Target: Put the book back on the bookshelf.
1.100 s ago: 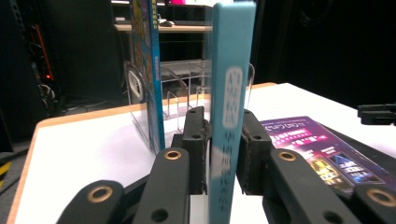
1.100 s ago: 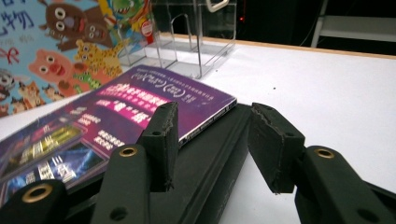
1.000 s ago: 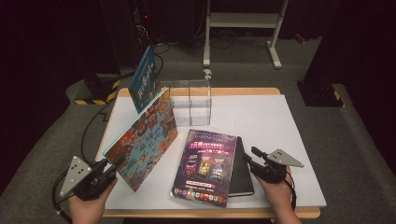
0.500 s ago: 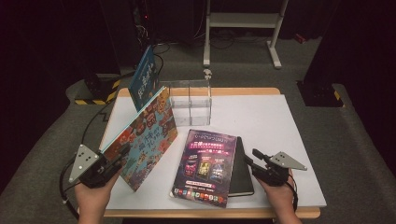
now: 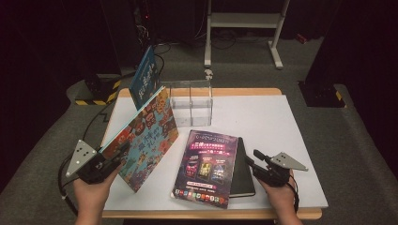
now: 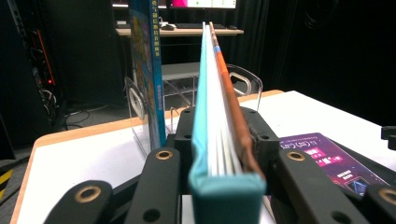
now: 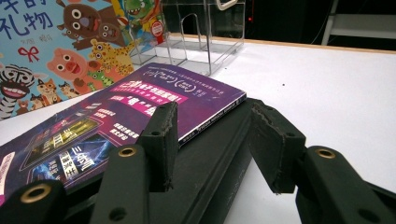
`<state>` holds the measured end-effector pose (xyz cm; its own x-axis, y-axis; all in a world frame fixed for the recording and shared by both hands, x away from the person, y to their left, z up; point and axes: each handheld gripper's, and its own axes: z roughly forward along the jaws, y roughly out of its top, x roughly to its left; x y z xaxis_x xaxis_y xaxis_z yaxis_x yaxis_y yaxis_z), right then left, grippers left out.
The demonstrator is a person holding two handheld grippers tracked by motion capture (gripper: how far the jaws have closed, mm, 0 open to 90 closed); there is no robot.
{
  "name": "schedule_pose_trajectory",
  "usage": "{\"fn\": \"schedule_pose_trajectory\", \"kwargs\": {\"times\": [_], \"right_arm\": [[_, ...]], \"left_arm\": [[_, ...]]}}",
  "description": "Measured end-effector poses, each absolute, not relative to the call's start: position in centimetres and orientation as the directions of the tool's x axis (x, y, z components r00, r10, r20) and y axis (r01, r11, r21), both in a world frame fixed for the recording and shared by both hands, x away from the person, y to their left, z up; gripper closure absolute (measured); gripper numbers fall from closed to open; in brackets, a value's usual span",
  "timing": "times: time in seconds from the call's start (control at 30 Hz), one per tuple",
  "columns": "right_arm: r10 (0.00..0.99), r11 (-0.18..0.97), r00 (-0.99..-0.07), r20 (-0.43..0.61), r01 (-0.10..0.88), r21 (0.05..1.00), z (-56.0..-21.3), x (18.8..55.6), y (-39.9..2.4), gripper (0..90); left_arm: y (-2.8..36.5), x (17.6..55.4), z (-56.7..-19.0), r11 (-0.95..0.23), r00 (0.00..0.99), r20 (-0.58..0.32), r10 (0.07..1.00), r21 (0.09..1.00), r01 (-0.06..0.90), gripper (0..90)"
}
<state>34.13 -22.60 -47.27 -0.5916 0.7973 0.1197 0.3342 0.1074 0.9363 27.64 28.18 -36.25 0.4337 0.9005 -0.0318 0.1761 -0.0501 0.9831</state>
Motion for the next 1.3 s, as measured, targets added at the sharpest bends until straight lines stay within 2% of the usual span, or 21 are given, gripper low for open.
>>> {"fn": "schedule_pose_trajectory", "kwargs": {"times": [0.5, 0.93, 1.3], "right_arm": [[0.796, 0.099, -0.591, 0.128, 0.336, 0.937, -47.2, 34.1, -22.8, 52.0], [0.796, 0.094, -0.591, 0.132, 0.335, 0.937, -47.2, 34.0, -22.8, 52.3], [0.792, 0.076, -0.594, 0.142, 0.327, 0.942, -47.0, 34.0, -23.0, 52.7]], "left_arm": [[27.9, 28.5, -35.9, -0.026, 0.44, -0.068, 0.896, 0.979, 0.204, 69.8], [26.8, 28.5, -35.7, -0.047, 0.429, -0.047, 0.902, 0.977, 0.207, 80.0], [25.1, 29.4, -33.1, -0.083, 0.396, -0.005, 0.918, 0.976, 0.203, 81.1]]}}
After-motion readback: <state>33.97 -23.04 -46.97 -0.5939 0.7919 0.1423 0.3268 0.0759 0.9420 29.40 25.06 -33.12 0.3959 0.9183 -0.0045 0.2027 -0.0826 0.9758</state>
